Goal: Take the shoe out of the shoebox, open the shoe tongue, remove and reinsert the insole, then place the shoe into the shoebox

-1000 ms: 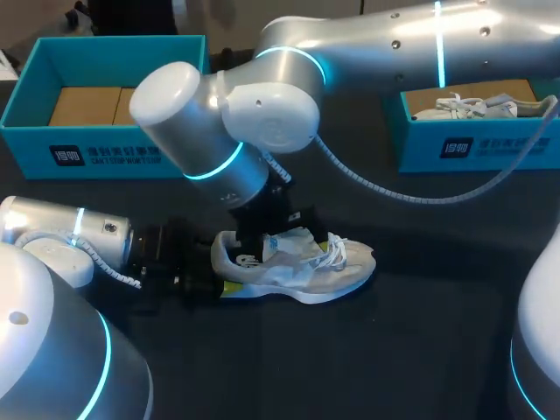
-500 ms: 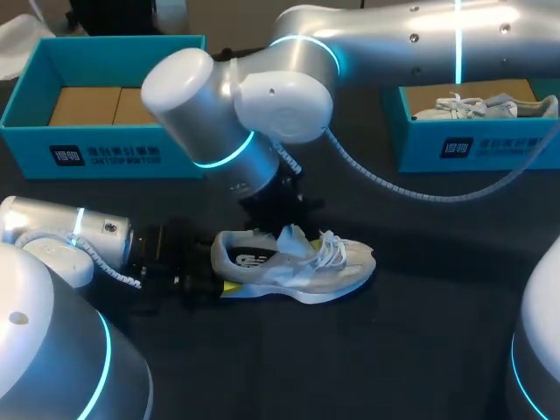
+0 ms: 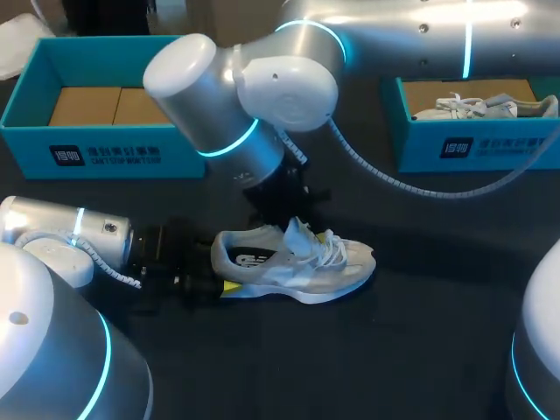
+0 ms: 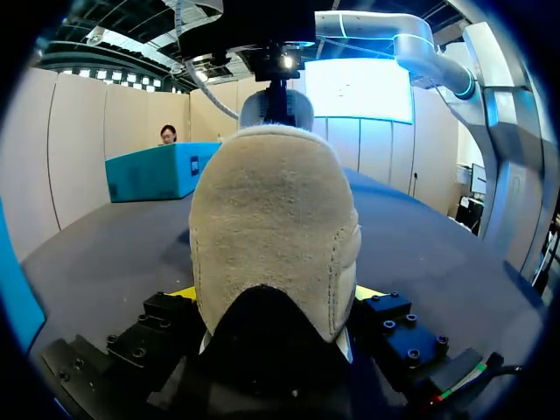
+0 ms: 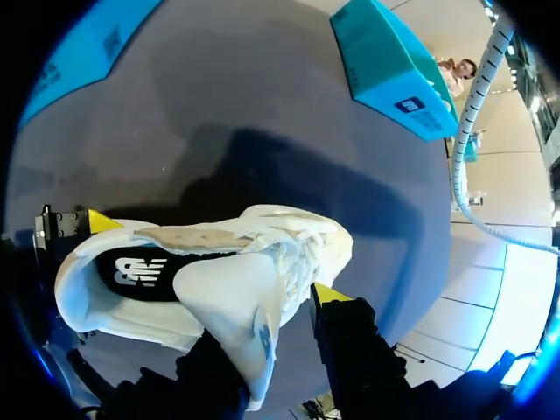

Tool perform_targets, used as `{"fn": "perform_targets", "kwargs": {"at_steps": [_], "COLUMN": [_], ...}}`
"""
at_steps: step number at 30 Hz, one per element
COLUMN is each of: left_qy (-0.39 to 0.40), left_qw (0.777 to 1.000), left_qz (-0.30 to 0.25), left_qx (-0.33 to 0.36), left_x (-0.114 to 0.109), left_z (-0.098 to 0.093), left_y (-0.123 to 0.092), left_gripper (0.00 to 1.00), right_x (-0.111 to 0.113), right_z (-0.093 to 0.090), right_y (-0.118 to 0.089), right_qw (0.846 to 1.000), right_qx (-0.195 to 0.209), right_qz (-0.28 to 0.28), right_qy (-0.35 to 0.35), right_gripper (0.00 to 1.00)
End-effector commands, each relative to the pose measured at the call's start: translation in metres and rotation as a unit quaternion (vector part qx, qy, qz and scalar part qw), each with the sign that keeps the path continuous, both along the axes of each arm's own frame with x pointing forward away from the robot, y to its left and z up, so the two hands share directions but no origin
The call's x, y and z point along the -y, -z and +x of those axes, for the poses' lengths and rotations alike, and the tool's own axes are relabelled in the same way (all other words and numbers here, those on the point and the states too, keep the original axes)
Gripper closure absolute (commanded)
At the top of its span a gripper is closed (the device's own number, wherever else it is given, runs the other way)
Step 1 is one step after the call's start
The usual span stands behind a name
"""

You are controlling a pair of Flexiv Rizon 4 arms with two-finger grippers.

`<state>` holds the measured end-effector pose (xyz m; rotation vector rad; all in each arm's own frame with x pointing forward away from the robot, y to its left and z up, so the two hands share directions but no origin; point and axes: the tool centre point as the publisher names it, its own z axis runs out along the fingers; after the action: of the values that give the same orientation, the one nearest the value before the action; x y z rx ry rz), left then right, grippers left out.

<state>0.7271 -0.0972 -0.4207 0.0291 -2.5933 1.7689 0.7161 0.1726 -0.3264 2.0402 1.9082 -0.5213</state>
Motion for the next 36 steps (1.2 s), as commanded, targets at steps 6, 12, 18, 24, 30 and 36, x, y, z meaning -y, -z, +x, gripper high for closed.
{"fn": "perform_targets", "kwargs": {"at_steps": [6, 12, 18, 24, 30, 36], "left_qy": [0.001, 0.001, 0.001, 0.001, 0.001, 0.001], "left_qw": [1.0, 1.0, 1.0, 1.0, 1.0, 1.0], "left_qz": [0.002, 0.002, 0.002, 0.002, 0.002, 0.002], "left_qx": [0.0, 0.0, 0.0, 0.0, 0.0, 0.0], "left_x": [0.001, 0.001, 0.001, 0.001, 0.001, 0.001], "left_z": [0.002, 0.002, 0.002, 0.002, 0.002, 0.002], "left_y": [0.004, 0.004, 0.004, 0.004, 0.004, 0.004], "left_gripper": [1.0, 1.0, 1.0, 1.0, 1.0, 1.0], "right_x": [0.003, 0.009, 0.016, 0.032, 0.051, 0.071], "right_z": [-0.007, -0.009, -0.008, -0.012, -0.017, -0.019], "right_y": [-0.008, -0.005, -0.002, -0.001, 0.0, 0.001], "right_qw": [0.964, 0.962, 0.96, 0.955, 0.954, 0.953], "right_qx": [0.125, 0.124, 0.124, 0.127, 0.126, 0.126], "right_qz": [-0.019, -0.014, -0.009, -0.006, -0.007, -0.008], "right_qy": [0.234, 0.244, 0.252, 0.267, 0.273, 0.276], "right_gripper": [0.76, 1.0, 1.0, 0.96, 0.77, 0.71]}}
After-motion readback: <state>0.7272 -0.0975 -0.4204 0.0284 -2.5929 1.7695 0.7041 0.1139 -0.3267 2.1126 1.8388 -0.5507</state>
